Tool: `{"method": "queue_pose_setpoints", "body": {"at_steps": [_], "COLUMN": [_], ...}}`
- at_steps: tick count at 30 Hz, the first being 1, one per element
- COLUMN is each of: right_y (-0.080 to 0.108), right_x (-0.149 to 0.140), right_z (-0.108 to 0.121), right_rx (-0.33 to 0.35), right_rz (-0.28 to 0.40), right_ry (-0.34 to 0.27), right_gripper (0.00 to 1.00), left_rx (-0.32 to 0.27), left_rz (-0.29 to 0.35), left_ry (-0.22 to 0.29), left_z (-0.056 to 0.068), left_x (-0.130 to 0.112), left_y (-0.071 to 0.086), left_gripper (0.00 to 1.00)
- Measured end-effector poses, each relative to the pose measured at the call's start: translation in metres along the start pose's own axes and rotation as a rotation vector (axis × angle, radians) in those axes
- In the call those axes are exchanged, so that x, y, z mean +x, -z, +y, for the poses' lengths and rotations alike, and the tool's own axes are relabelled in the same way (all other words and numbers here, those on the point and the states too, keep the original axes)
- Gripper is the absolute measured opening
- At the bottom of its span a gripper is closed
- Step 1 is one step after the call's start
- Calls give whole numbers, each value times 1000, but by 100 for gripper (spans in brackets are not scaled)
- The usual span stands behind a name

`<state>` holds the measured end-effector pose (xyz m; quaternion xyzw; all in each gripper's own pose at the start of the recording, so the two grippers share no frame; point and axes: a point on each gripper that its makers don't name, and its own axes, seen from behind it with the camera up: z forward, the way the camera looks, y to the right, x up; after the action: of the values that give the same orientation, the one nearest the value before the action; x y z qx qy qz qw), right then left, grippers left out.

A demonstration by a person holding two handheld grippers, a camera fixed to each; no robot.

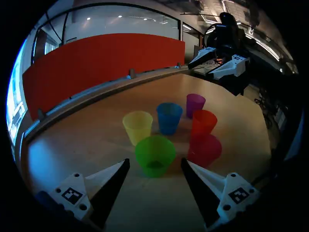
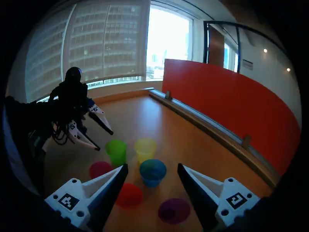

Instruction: Pour water

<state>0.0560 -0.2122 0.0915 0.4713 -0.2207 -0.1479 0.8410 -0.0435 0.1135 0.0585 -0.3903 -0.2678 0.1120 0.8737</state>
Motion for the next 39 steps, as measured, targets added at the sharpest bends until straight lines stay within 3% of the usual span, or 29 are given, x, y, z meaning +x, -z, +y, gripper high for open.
{"method": "queue_pose_setpoints", "body": {"at_steps": [17, 23, 32, 39], "right_y": [-15, -21, -27, -29], "right_x": [-10, -11, -15, -15], "right_z": [6, 7, 8, 6], "right_rx": [3, 10, 11, 14], "right_rz": [-22, -23, -33, -35], "right_ry": [-15, -25, -11, -6], "right_gripper": [100, 99, 99, 99], "left_rx": [-22, -46, -26, -11], "left_rz": [-59, -73, -83, -82], "left_ry": [-19, -14, -43, -53], "left_z": [-1, 4, 0, -2], "left_x": [-6, -8, -11, -12], "left_y": [-32, -42, -53, -56], "left_gripper": [99, 99, 99, 86]}}
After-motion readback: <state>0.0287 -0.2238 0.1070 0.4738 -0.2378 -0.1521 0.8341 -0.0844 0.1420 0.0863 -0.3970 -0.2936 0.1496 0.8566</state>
